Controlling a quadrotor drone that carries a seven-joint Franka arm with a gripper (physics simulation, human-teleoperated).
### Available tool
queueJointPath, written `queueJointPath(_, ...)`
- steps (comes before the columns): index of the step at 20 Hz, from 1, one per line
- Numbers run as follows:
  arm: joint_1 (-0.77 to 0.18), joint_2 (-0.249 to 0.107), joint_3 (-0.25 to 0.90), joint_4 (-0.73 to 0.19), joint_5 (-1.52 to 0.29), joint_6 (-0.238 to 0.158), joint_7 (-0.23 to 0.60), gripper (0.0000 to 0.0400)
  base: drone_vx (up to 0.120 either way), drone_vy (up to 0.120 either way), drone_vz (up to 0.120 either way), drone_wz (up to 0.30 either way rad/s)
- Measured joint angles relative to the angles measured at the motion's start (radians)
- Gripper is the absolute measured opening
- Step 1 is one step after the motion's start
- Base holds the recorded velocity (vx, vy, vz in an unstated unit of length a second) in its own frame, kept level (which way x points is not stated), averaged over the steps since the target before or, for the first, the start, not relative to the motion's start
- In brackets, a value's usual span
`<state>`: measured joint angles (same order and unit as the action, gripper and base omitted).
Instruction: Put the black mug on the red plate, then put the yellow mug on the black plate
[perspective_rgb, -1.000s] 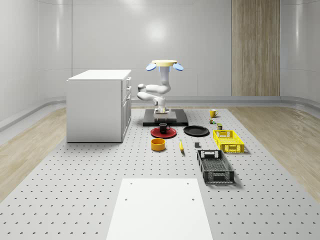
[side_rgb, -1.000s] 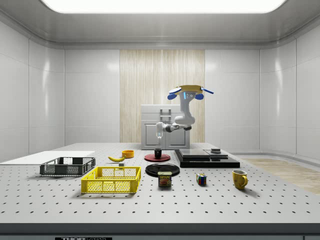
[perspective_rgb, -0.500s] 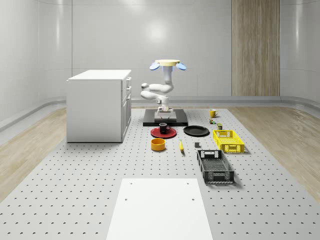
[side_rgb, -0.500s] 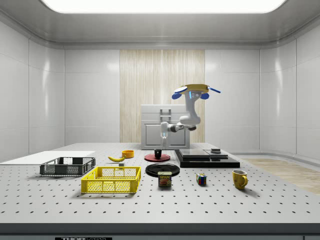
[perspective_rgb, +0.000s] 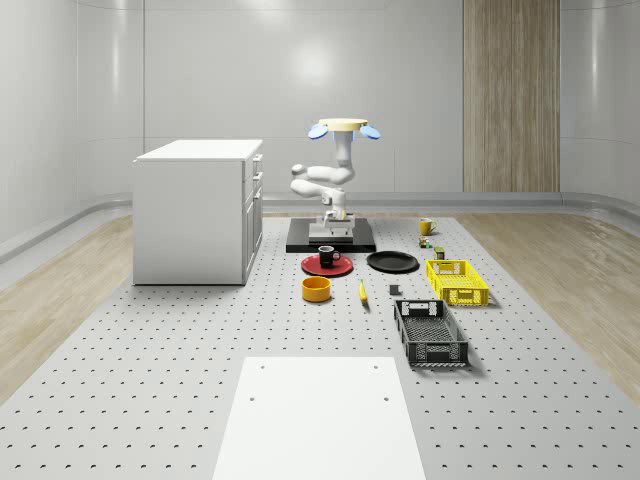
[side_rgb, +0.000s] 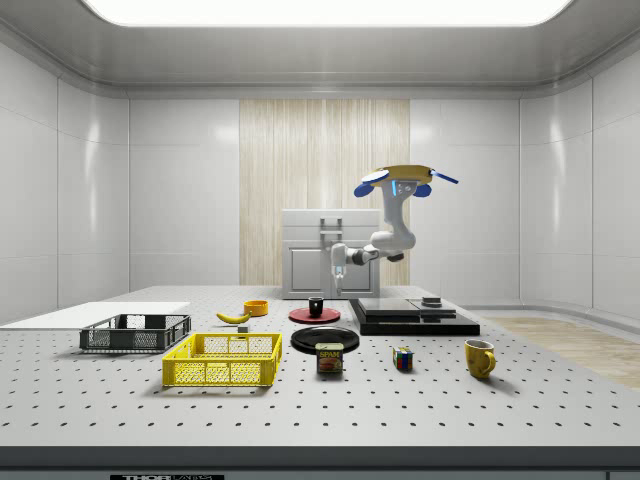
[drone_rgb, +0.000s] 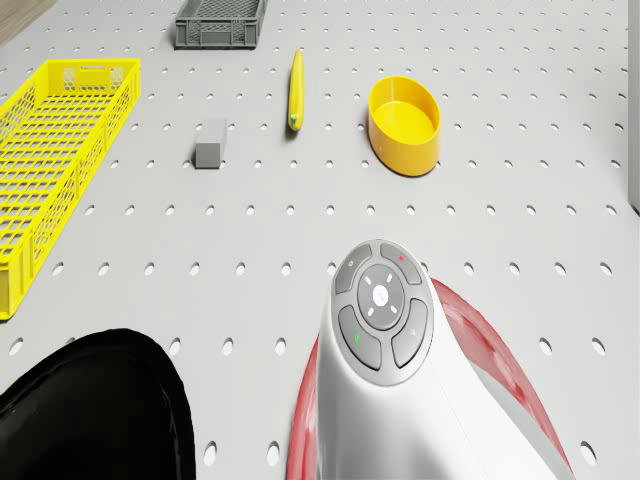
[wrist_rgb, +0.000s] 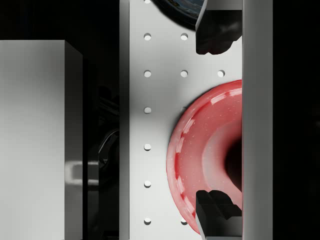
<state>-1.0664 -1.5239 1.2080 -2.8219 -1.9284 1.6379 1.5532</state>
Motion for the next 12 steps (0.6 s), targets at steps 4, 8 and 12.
queueJointPath(4, 0.000, -0.001, 0.000, 0.000, 0.000, 0.001, 0.000, 0.0400, -0.120, 0.120, 0.000, 0.000)
queueJointPath(8, 0.000, -0.001, 0.000, 0.000, 0.001, 0.001, 0.000, 0.0400, -0.120, 0.120, 0.000, 0.000)
queueJointPath(12, -0.001, -0.002, 0.000, 0.000, 0.001, 0.001, 0.000, 0.0400, -0.120, 0.120, 0.000, 0.000)
